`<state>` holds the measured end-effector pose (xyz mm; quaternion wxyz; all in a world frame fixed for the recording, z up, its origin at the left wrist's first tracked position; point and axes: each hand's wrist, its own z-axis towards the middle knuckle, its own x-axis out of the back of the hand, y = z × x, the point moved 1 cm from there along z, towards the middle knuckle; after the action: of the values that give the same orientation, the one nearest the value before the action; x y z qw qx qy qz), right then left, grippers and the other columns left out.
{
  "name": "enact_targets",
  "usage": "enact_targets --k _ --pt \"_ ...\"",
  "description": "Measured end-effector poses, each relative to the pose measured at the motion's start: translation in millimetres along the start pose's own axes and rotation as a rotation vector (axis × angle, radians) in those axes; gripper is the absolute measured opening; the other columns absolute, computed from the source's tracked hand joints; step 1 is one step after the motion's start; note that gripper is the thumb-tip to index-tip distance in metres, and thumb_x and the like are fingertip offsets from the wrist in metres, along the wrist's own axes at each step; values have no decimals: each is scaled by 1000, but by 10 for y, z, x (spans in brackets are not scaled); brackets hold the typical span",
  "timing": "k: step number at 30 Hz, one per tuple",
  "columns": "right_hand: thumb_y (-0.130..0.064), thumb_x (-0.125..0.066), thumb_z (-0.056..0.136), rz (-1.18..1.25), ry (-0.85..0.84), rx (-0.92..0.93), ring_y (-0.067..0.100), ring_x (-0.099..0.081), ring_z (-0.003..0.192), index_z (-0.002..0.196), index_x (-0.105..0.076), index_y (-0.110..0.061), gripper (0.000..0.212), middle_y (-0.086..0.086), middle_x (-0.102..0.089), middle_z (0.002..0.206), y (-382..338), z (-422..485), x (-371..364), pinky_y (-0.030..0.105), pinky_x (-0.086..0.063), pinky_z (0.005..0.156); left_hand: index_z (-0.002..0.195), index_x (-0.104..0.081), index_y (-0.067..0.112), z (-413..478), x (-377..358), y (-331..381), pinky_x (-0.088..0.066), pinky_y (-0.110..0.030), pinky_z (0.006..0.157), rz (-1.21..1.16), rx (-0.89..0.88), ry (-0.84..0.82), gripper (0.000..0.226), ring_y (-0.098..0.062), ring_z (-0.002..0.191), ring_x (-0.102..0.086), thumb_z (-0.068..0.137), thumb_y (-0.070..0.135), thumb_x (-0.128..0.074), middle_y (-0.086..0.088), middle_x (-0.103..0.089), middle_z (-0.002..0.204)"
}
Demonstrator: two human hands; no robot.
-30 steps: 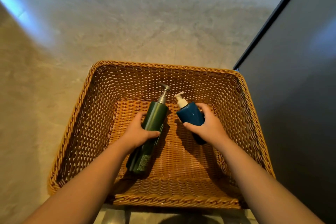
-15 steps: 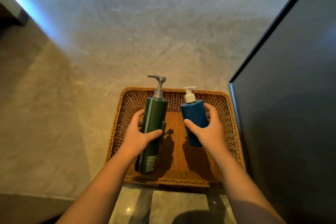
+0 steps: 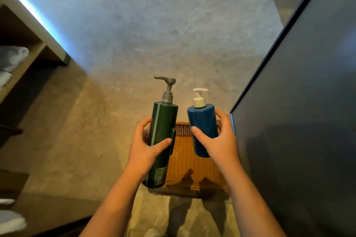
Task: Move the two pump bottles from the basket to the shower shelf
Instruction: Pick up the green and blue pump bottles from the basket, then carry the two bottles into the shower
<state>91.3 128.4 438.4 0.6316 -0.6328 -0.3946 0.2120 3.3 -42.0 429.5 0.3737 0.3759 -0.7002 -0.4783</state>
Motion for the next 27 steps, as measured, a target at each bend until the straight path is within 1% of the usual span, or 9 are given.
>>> enact_targets --k 2,4,6,9,12,16,22,24,27 --pt "-39 -73 68 3 17 24 -8 -49 82 118 -34 -46 64 -33 -44 95 -360 -78 103 9 -40 52 109 -41 50 -135 33 372 -54 -40 75 2 -29 8 66 -19 97 -61 62 22 -77 -3 -59 109" --pt "-40 -73 67 16 30 41 -8 -48 81 118 -33 -47 64 -35 -42 94 -693 -163 218 9 -39 53 111 -40 50 -285 69 715 -53 -42 77 2 -43 20 67 -18 97 -61 62 24 -78 -1 -59 109" --pt "-39 -73 67 29 45 52 -11 -47 79 116 -34 -48 64 -37 -41 93 -987 -250 337 9 -39 52 111 -40 52 -444 101 1033 -54 -40 75 -6 -58 27 68 -16 95 -61 59 32 -78 2 -59 108" --pt "-37 -73 68 45 71 69 -15 -46 78 120 -35 -43 65 -37 -41 93 -1364 -401 509 6 -43 47 109 -40 53 -686 133 1437 -54 -36 72 -27 -72 34 68 -15 94 -62 52 42 -76 2 -60 108" --pt "-35 -73 69 63 64 91 -22 -47 80 122 -36 -39 65 -36 -42 94 -1648 -572 639 1 -44 51 112 -40 50 -917 141 1724 -54 -37 74 -9 -90 44 68 -17 96 -61 59 35 -78 0 -59 109" --pt "-36 -72 68 69 19 106 -30 -43 82 121 -37 -40 64 -37 -43 94 -1914 -804 788 -2 -42 52 113 -39 49 -1205 154 1971 -53 -37 74 6 -107 62 65 -16 95 -60 64 29 -77 2 -58 107" --pt "-40 -73 65 34 14 120 -25 -45 85 114 -35 -52 63 -38 -44 97 -2133 -1083 991 6 -44 51 104 -39 57 -1559 190 2160 -53 -33 71 0 -118 95 61 -14 92 -61 64 29 -75 4 -59 106" --pt "-42 -73 64 28 6 112 -20 -47 84 111 -35 -55 63 -37 -44 96 -2177 -1158 1026 8 -42 55 104 -39 57 -1651 192 2206 -53 -34 71 2 -121 98 61 -15 92 -62 64 29 -75 4 -59 105" --pt "-46 -72 62 11 -11 115 -20 -48 84 111 -35 -55 62 -37 -45 95 -2210 -1258 1065 9 -43 57 101 -39 59 -1786 178 2261 -53 -31 69 2 -144 117 61 -13 91 -62 63 29 -75 5 -58 105"
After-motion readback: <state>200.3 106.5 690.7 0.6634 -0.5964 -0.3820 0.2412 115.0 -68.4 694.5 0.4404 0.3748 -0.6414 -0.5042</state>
